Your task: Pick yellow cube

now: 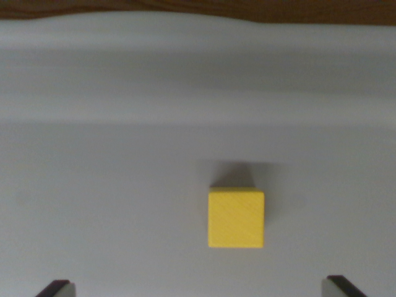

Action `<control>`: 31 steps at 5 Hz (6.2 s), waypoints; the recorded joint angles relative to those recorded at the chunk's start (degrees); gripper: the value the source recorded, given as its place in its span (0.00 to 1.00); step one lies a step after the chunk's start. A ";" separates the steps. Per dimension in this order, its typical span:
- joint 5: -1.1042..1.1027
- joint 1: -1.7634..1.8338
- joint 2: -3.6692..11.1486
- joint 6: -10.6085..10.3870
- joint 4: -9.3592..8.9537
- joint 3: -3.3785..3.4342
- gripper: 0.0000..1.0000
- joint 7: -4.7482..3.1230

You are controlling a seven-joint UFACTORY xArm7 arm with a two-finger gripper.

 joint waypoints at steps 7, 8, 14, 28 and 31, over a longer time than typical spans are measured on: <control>0.47 -0.57 6.04 -7.74 -3.09 -0.62 0.00 -1.22; 0.62 -0.75 7.90 -10.13 -4.05 -0.82 0.00 -1.60; 0.98 -1.19 12.55 -16.09 -6.43 -1.30 0.00 -2.54; 1.21 -1.47 15.47 -19.83 -7.93 -1.60 1.00 -3.13; 1.21 -1.47 15.42 -19.61 -7.75 -1.60 1.00 -3.13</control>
